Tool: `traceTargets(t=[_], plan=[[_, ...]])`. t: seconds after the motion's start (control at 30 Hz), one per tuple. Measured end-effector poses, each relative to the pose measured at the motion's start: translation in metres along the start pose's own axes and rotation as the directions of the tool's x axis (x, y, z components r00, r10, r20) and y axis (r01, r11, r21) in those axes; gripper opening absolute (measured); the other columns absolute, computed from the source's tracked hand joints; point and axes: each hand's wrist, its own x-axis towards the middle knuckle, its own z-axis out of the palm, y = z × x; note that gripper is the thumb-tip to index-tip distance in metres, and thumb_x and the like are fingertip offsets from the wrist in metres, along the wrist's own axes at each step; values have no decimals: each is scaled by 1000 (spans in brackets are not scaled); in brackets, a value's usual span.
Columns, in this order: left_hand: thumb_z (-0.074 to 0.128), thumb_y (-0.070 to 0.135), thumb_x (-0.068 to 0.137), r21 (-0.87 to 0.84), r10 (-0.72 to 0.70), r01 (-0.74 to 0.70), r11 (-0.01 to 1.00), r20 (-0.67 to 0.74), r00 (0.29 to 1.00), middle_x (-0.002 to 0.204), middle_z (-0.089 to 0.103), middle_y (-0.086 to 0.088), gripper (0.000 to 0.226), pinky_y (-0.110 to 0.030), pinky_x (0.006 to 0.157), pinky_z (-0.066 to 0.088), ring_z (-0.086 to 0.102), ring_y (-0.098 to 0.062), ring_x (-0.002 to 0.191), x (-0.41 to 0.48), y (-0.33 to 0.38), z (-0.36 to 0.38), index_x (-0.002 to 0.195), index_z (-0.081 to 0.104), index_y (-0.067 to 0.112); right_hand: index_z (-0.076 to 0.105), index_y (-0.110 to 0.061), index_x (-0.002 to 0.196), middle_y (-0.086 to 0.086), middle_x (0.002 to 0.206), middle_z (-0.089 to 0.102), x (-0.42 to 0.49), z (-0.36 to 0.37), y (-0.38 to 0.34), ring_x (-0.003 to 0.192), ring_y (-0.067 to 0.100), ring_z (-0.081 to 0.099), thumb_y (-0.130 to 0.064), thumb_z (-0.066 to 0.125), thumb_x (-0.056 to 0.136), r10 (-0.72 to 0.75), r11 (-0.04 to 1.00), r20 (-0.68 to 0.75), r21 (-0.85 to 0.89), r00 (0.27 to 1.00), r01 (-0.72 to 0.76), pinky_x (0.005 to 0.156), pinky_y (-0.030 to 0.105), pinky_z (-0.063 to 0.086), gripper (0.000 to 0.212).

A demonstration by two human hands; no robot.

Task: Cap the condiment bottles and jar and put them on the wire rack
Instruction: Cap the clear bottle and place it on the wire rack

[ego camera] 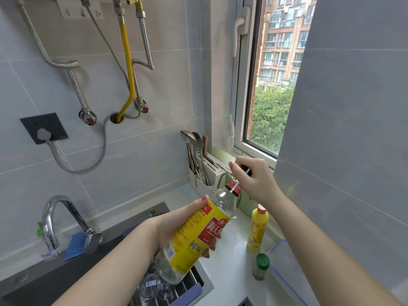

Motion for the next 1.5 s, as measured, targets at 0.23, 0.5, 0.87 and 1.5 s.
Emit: traceTargets(t=[0.23,0.5,0.87,1.5], plan=[[61,78,71,574,404,-89,814,-449,797,88,76,5,52,-43,87,59,73,-13,84,8,-1,20,87,68,29,41,-17,53,2,49,40,-2,1,11,48,17,35,-26,49,93,128,979,-32,-153,991,-131,50,32,29,41],[32,101,55,825,703,372,426,-560,438,80,68,5,84,-33,65,49,64,-23,80,16,-8,25,86,53,27,39,-13,54,4,52,38,0,6,15,50,19,31,-27,47,91,355,885,-54,-302,933,-354,51,29,23,41],[29,98,60,801,848,558,217,-438,298,67,61,7,80,-27,51,28,66,-20,64,13,-34,15,78,53,24,37,-14,58,0,57,38,2,22,8,53,18,32,-24,44,91,695,702,149,-355,704,-618,53,28,25,35],[55,83,67,367,431,-243,898,-846,314,75,73,-6,75,-32,63,59,72,-16,63,-84,-46,-41,86,65,10,62,-14,93,12,95,69,25,125,-62,93,29,65,-49,51,90,319,937,247,60,915,-343,85,48,53,37]])
